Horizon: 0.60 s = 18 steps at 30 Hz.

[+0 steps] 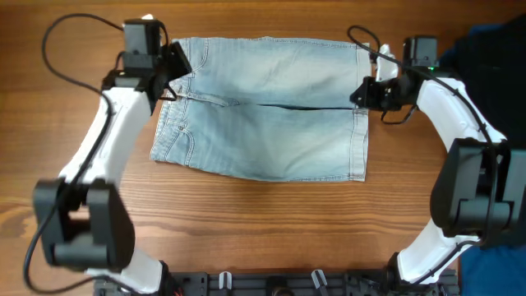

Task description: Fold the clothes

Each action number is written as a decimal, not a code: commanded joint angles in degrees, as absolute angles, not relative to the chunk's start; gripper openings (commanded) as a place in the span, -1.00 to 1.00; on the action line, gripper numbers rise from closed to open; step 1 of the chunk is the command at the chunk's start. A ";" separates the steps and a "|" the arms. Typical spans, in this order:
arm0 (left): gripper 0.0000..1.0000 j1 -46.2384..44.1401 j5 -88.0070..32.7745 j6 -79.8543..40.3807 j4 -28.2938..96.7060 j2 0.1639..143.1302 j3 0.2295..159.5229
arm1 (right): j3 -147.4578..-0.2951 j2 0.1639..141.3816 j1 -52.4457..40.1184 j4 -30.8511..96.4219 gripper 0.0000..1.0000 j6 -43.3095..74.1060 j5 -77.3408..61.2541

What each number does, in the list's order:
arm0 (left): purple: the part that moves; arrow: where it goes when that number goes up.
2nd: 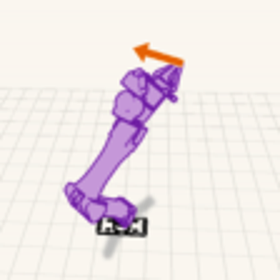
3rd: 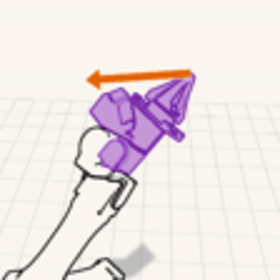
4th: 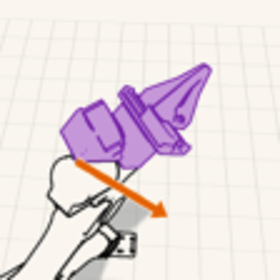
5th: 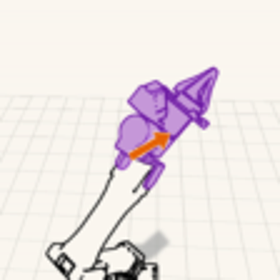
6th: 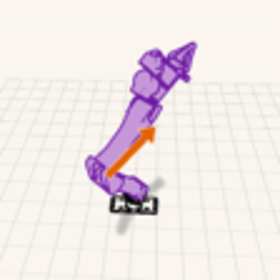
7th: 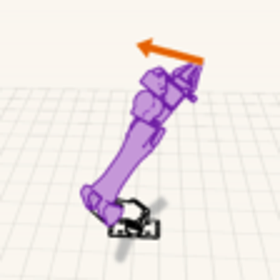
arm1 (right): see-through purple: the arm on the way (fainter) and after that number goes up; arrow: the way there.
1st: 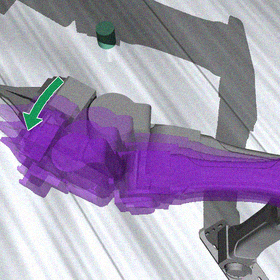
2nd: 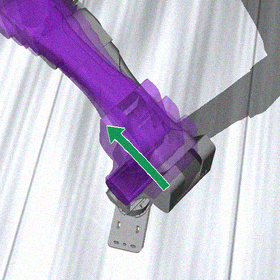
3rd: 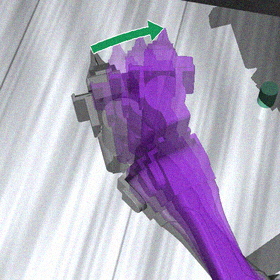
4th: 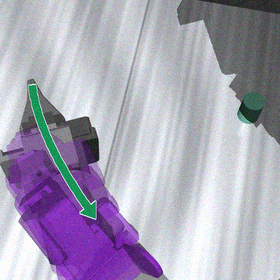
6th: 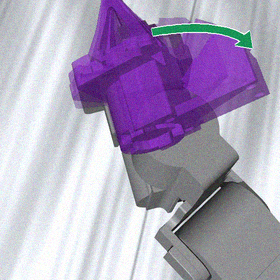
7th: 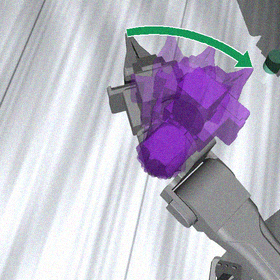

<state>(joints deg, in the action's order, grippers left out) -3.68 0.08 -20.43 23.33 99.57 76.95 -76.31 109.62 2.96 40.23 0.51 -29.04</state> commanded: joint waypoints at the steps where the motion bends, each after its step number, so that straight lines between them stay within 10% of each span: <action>1: -0.04 -3.75 -3.29 -19.90 29.71 101.67 77.03 | -76.38 110.43 1.83 44.21 -0.89 1.50 -29.58; 18: -0.16 -3.90 -5.48 -19.68 27.51 117.16 77.03 | -57.91 112.14 1.83 14.41 -0.92 1.69 -9.28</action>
<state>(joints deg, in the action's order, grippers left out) -3.68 -4.64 -20.38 27.99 116.20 77.21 -61.06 109.67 1.78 18.70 1.50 -16.86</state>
